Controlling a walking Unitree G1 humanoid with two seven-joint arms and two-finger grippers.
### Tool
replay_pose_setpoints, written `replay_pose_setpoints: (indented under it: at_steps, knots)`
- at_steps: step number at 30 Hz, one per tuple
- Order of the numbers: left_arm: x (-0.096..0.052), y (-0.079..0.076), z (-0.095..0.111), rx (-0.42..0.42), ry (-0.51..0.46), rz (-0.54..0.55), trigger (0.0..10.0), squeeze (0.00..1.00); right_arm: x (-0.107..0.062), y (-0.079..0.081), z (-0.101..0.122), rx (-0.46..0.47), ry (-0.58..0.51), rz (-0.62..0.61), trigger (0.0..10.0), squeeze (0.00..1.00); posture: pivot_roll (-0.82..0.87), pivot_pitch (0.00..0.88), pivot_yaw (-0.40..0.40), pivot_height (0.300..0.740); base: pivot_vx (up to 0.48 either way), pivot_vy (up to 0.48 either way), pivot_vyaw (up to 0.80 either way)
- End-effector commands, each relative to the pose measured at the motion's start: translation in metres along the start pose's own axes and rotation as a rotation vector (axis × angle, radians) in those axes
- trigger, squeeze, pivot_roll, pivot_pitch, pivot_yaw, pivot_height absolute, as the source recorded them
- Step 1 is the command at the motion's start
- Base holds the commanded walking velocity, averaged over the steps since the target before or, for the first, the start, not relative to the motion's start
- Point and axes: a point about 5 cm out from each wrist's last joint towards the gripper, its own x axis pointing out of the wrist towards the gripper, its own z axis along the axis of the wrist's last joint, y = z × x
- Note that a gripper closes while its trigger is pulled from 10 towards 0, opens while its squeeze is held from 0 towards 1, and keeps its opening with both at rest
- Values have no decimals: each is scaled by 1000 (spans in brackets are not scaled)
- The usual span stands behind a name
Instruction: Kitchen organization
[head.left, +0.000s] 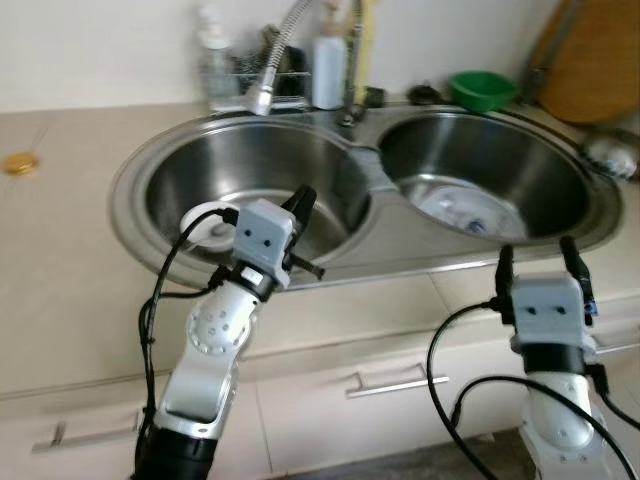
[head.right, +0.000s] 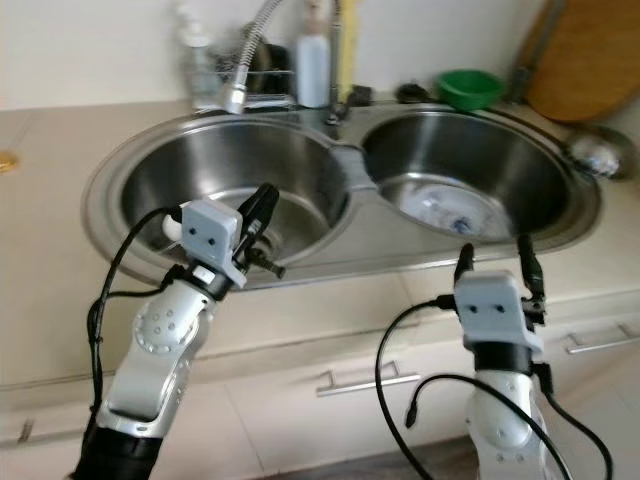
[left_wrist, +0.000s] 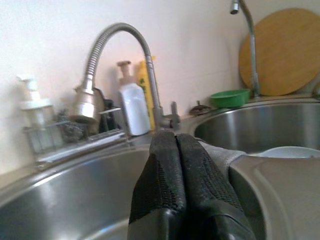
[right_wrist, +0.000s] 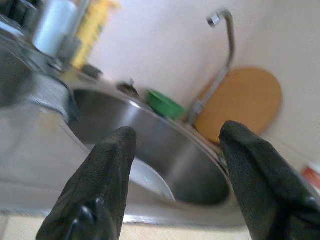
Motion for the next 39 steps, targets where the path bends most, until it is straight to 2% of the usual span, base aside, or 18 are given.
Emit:
replay_pose_setpoints:
  at_steps: [1, 2, 6, 8, 9, 11, 12, 13, 15, 16, 21, 28, 33, 39]
  knots:
    - [3, -7, 1, -3, -8, -25, 10000, 0, 2, 1, 0, -29, -18, 7, 10000, 0, 65, 0, -28, 740, 0, 0, 0]
    - [3, -7, 1, -1, -6, -24, 10000, 0, 8, 5, 3, -30, -44, 20, 10000, 0, 65, 0, -28, 740, 0, 0, 0]
    - [4, -5, 1, 16, 6, -15, 10000, 0, 14, 8, 4, -32, -65, 28, 10000, 0, 79, 0, -29, 740, 0, 0, 0]
    - [5, 0, -2, 71, 60, 7, 10000, 0, 19, 10, 5, -38, -84, 33, 10000, 0, 98, 0, -28, 740, 0, 0, 0]
    - [4, 4, -5, 118, 117, 31, 10000, 0, 21, 12, 6, -44, -98, 36, 10000, 0, 100, 0, -25, 740, 0, 0, 0]
    - [-1, 9, -4, 139, 170, 41, 10000, 0, 23, 14, 9, -50, -118, 39, 10000, 0, 102, 0, -18, 740, 0, 0, 0]
    - [-10, 12, 2, 135, 191, 47, 10000, 0, 24, 14, 11, -56, -133, 38, 10000, 0, 105, 0, -17, 740, 0, 0, 0]
    - [-10, 12, 2, 135, 191, 47, 10000, 0, 24, 14, 11, -56, -133, 38, 10000, 0, 105, 0, -17, 740, 0, 0, 0]
    - [-26, 17, 3, 129, 263, 107, 10000, 0, 25, 14, 11, -59, -140, 35, 10000, 0, 125, 0, -24, 740, 0, 0, 0]
    - [-29, 18, 3, 123, 276, 122, 10000, 0, 26, 14, 11, -59, -142, 35, 10000, 0, 130, 0, -26, 740, 0, 0, 0]
    - [-36, 25, 4, 134, 273, 204, 10000, 0, 28, 17, 11, -50, -155, 25, 10000, 0, 148, 0, -34, 740, 0, 0, 0]
    - [-43, 21, 1, 128, 288, 204, 10000, 0, 30, 14, 14, -51, -170, 11, 10000, 0, 139, 0, -42, 740, 0, 0, 0]
    - [-31, 25, 0, 147, 268, 217, 10000, 0, 31, 15, 12, -49, -166, 0, 10000, 0, 140, 0, -40, 740, 0, 0, 0]
    - [-31, 23, -3, 149, 265, 192, 10000, 0, 32, 18, 12, -42, -167, -6, 10000, 0, 141, 0, -40, 740, 0, 0, 0]
